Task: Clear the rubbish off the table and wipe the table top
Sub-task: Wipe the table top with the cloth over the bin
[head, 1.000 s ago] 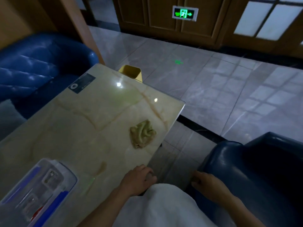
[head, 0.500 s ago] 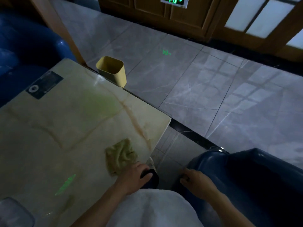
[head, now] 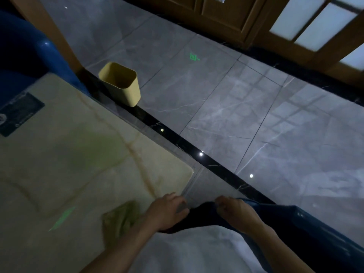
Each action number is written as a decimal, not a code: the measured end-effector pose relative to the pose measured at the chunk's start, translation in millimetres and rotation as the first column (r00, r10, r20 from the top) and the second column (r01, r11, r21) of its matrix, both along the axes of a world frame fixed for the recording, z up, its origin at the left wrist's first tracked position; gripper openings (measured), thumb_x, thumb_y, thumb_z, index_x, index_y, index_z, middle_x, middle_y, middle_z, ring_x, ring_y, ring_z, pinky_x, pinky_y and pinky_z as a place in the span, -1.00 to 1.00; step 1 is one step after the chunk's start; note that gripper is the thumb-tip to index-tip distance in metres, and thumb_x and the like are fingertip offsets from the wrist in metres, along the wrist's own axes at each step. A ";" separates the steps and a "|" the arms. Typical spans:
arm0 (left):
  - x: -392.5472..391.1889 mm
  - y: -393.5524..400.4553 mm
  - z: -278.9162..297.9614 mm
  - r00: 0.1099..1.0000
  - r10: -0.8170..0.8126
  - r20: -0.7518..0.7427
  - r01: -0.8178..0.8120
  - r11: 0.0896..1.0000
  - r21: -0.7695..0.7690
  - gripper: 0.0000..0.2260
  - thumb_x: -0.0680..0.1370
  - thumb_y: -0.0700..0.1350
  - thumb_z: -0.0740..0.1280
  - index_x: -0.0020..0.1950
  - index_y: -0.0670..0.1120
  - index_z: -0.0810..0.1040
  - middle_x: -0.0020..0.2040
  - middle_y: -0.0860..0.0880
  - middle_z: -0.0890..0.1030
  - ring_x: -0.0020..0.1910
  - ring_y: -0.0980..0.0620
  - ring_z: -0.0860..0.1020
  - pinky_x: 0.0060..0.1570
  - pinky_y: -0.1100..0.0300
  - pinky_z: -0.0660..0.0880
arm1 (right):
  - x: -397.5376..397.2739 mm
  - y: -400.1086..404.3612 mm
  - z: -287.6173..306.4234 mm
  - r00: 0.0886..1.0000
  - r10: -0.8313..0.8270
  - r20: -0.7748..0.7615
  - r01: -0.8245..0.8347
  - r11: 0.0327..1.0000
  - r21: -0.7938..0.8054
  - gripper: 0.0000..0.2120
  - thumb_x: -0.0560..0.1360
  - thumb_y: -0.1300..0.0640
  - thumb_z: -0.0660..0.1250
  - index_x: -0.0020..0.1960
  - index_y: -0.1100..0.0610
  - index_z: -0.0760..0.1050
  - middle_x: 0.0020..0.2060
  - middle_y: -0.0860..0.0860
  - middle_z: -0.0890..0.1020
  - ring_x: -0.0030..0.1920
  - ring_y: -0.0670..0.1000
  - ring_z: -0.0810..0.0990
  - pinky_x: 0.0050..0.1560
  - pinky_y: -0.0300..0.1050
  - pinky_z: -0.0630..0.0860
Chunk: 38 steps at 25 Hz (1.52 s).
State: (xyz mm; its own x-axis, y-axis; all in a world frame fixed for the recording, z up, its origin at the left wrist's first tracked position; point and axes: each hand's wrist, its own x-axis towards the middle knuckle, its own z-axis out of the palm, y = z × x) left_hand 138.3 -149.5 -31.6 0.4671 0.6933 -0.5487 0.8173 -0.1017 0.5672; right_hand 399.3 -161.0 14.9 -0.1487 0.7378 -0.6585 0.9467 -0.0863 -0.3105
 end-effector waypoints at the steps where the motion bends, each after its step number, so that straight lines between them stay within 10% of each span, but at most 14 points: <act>1: 7.6 13.1 -0.3 1.000 -0.010 -0.012 0.010 1.000 0.003 -0.58 0.46 0.32 0.10 0.20 0.16 0.42 0.22 0.06 0.52 0.16 0.01 0.52 0.06 0.08 0.48 | 9.1 8.9 -0.5 1.000 -0.008 0.002 0.008 1.000 -0.004 -0.71 0.57 -0.06 0.19 0.28 -0.13 0.44 0.19 -0.09 0.61 0.11 -0.06 0.61 0.06 -0.21 0.51; 11: 114.9 153.6 13.9 0.995 0.065 -0.070 -0.072 0.993 -0.095 -0.64 0.51 0.24 0.18 0.23 0.13 0.46 0.22 0.05 0.55 0.15 0.04 0.54 0.09 0.12 0.47 | 145.8 133.8 -14.9 0.990 -0.117 -0.076 0.121 0.992 0.038 -0.72 0.53 -0.07 0.28 0.23 -0.15 0.50 0.06 -0.12 0.67 -0.11 -0.13 0.61 -0.10 -0.23 0.56; 18: 146.2 222.2 34.0 0.917 0.399 -0.020 -0.398 0.906 -0.144 -0.66 0.55 0.16 0.22 0.26 0.05 0.49 0.20 0.05 0.59 0.12 0.10 0.55 0.03 0.24 0.47 | 195.1 239.8 -2.0 0.995 0.018 -0.100 -0.017 1.000 0.011 -0.70 0.55 -0.04 0.26 0.27 -0.08 0.49 0.04 -0.04 0.67 -0.03 -0.02 0.67 0.02 -0.04 0.62; 26: 109.6 245.5 35.7 0.603 0.797 0.032 -0.786 0.600 -0.148 -0.65 0.53 0.19 0.19 0.24 0.10 0.49 0.17 0.10 0.58 0.12 0.10 0.56 0.15 0.10 0.50 | 104.4 377.3 6.1 0.891 0.428 -0.153 -0.433 0.901 -0.003 -0.70 0.53 -0.14 0.26 0.24 -0.18 0.47 0.01 -0.15 0.65 -0.02 -0.11 0.63 0.06 -0.14 0.57; 38: 30.4 218.2 42.6 0.021 1.000 -0.017 -0.993 0.019 -0.115 -0.67 0.59 0.04 0.23 0.32 -0.03 0.48 0.35 -0.02 0.51 0.28 -0.04 0.49 0.23 0.11 0.43 | -143.1 494.9 16.8 0.344 0.932 -0.113 -0.936 0.350 0.041 -0.72 0.59 -0.07 0.21 0.29 -0.16 0.44 0.06 -0.12 0.61 0.02 -0.13 0.57 0.09 -0.21 0.54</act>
